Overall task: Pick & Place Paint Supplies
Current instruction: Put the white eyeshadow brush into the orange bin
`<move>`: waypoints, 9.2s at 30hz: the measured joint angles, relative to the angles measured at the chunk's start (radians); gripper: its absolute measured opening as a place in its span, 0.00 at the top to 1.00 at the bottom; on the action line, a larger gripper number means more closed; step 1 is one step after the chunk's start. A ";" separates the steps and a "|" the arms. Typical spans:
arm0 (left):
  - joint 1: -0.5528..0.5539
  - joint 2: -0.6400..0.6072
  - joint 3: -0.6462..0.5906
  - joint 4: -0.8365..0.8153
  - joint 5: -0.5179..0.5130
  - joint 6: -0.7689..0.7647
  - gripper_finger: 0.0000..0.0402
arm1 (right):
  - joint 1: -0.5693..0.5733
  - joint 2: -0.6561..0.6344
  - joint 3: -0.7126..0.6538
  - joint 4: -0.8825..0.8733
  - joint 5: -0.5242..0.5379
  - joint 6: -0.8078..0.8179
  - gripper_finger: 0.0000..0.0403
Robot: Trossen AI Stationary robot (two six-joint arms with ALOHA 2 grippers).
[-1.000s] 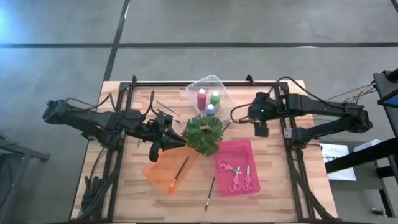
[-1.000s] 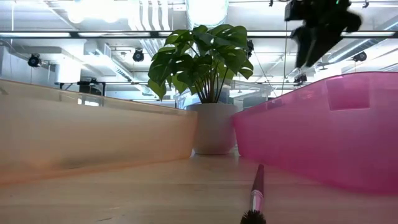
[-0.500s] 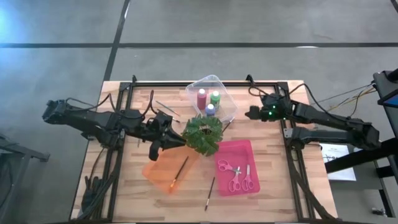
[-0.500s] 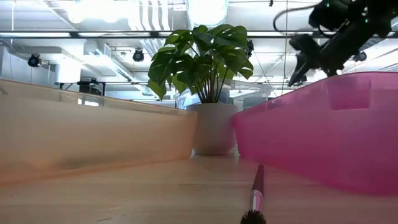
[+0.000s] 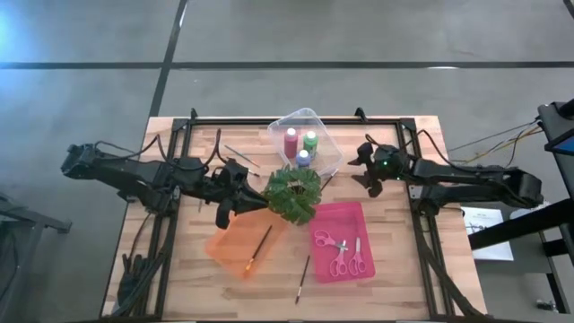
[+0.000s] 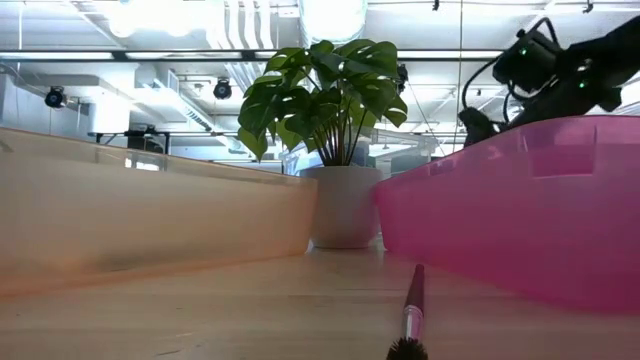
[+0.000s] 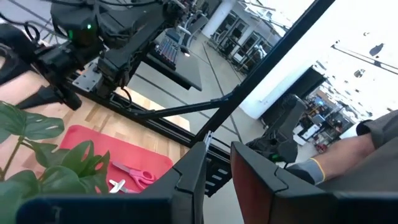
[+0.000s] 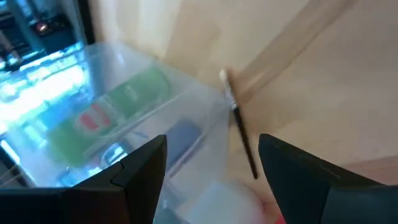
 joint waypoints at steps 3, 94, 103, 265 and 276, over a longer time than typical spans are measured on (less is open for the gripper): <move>0.000 0.000 0.000 0.000 -0.002 -0.015 0.79 | -0.022 0.062 0.000 0.012 -0.002 0.063 0.38; -0.004 0.000 0.000 0.190 -0.015 -0.302 0.79 | -0.252 0.634 0.293 -0.057 -0.303 0.162 0.75; -0.007 0.000 0.000 0.189 -0.008 -0.302 0.79 | -0.206 0.634 0.294 -0.050 -0.275 0.181 0.86; -0.066 0.001 0.000 0.185 -0.054 -0.318 0.79 | -0.163 0.489 0.031 0.403 -0.340 -2.471 0.50; -0.066 0.001 0.000 0.185 -0.057 -0.337 0.79 | -0.161 0.592 0.032 0.441 -0.435 -2.474 0.50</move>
